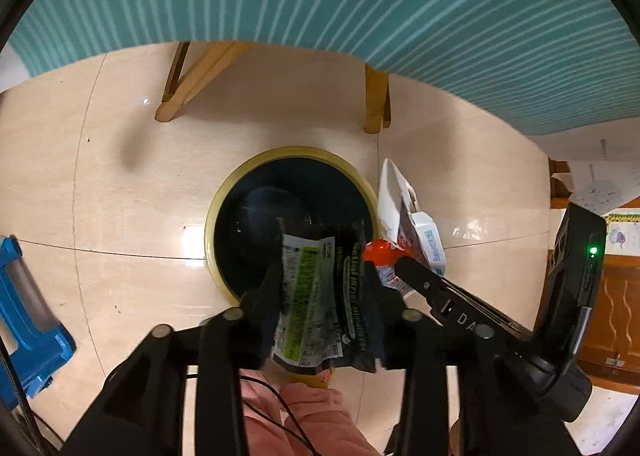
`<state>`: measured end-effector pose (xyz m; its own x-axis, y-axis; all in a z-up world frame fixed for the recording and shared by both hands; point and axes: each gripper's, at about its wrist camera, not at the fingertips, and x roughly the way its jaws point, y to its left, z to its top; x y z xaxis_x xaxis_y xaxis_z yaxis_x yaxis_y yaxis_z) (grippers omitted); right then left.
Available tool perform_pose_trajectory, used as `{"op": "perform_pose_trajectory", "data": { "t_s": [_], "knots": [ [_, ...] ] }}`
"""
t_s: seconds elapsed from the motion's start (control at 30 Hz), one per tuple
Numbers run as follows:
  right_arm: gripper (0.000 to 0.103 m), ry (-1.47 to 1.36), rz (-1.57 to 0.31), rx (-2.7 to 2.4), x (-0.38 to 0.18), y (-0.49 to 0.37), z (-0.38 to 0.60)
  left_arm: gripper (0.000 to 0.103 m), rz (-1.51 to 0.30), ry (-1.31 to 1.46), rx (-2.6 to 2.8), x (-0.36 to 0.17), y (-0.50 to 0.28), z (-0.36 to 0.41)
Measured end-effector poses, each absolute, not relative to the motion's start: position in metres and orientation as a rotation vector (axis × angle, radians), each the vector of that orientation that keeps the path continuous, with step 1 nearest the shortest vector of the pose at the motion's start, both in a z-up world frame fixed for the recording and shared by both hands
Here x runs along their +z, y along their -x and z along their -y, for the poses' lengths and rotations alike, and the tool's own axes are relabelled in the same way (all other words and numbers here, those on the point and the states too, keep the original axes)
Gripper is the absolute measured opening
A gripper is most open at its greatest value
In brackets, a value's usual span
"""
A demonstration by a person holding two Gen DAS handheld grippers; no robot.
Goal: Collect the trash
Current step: 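Open both tools above the bin, dropping wrapper and Kinder box inside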
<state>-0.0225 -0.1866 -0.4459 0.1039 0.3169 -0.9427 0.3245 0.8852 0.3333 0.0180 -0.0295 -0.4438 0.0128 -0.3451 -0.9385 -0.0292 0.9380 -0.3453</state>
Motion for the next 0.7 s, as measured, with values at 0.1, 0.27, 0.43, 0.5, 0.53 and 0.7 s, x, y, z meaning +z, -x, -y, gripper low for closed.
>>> {"op": "perform_pose_trajectory", "data": {
  "t_s": [0.1,0.27,0.43,0.5,0.53,0.7],
  "knots": [
    [0.015,-0.498,-1.499,-0.008,-0.446,0.020,0.183,0.061,-1.541,0.272,-0.239,-0.445,-0.018,0.033],
    [0.046,-0.506,-1.506,-0.015,-0.449,0.012,0.185,0.071,-1.527,0.251,-0.227,-0.446,-0.019,0.027],
    [0.046,-0.492,-1.492,-0.013,-0.443,0.013,0.187,0.072,-1.499,0.230,-0.203,-0.435,-0.016,0.017],
    [0.046,-0.476,-1.484,-0.008,-0.435,0.014,0.186,0.072,-1.479,0.218,-0.188,-0.425,-0.014,0.014],
    [0.046,-0.471,-1.479,-0.007,-0.436,0.012,0.186,0.072,-1.472,0.214,-0.180,-0.418,-0.013,0.013],
    [0.046,-0.425,-1.446,0.008,-0.403,0.021,0.183,0.072,-1.434,0.191,-0.140,-0.380,-0.008,0.004]
  ]
}}
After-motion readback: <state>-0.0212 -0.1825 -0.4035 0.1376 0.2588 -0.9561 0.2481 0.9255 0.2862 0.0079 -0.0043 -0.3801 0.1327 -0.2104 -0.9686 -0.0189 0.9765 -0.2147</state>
